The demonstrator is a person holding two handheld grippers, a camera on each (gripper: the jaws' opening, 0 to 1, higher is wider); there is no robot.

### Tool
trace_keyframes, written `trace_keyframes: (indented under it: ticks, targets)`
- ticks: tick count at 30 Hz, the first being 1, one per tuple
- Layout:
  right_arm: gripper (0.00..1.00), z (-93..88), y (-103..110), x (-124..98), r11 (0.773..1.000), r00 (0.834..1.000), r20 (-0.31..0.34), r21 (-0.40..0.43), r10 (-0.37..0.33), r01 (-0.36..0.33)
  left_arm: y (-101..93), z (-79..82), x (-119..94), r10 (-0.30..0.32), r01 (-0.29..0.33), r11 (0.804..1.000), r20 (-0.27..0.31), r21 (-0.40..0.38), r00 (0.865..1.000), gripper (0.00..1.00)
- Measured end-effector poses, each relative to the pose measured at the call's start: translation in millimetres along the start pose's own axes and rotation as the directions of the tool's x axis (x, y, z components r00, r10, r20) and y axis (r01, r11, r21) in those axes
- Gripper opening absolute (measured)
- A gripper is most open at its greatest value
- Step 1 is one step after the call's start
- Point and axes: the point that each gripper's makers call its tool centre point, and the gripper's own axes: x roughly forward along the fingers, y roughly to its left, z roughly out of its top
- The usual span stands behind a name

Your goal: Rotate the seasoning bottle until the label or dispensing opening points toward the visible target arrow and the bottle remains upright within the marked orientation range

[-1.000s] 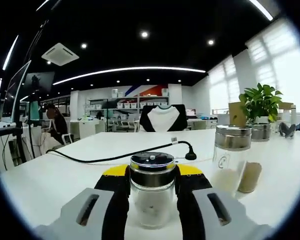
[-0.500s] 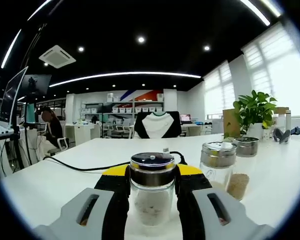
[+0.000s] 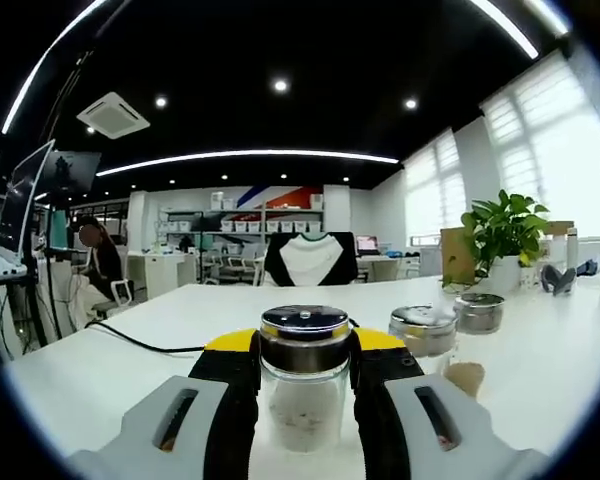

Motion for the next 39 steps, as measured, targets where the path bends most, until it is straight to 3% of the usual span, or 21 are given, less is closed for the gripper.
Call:
trace_keyframes:
  ticks: [2, 9, 21, 28, 32, 39]
  targets:
    - [0.91, 0.5, 1, 0, 1.0, 1.0, 0.002, -0.006, 0.003, -0.003, 2.7, 13.0, -2, -0.009, 0.01, 0.999, 0.032, -0.039, 0.999, 0.36]
    - [0.9, 0.6, 2, -3, 1.0, 1.0, 0.008, -0.005, 0.006, -0.006, -1.5, 34.5, -16, -0.056, 0.056, 0.998, 0.038, 0.001, 0.998, 0.36]
    - [0.89, 5.8, 11, -9, 0.999, 0.999, 0.024, -0.038, 0.032, -0.031, -7.8, 39.5, -29, -0.092, 0.092, 0.996, 0.025, 0.0, 0.995, 0.36]
    - [0.93, 14.1, 13, -15, 0.996, 0.999, 0.027, -0.083, 0.042, -0.04, -14.9, 47.4, -41, -0.125, 0.125, 0.992, 0.041, 0.006, 0.991, 0.36]
    - [0.93, 20.2, 19, -19, 0.989, 0.997, -0.004, -0.129, 0.071, -0.071, -18.3, 50.1, -48, -0.145, 0.146, 0.989, 0.041, -0.008, 0.989, 0.36]
    - [0.93, 24.9, 26, -23, 0.984, 0.992, -0.061, -0.135, 0.107, -0.115, -29.3, 57.3, -58, -0.194, 0.195, 0.981, 0.047, 0.001, 0.98, 0.36]
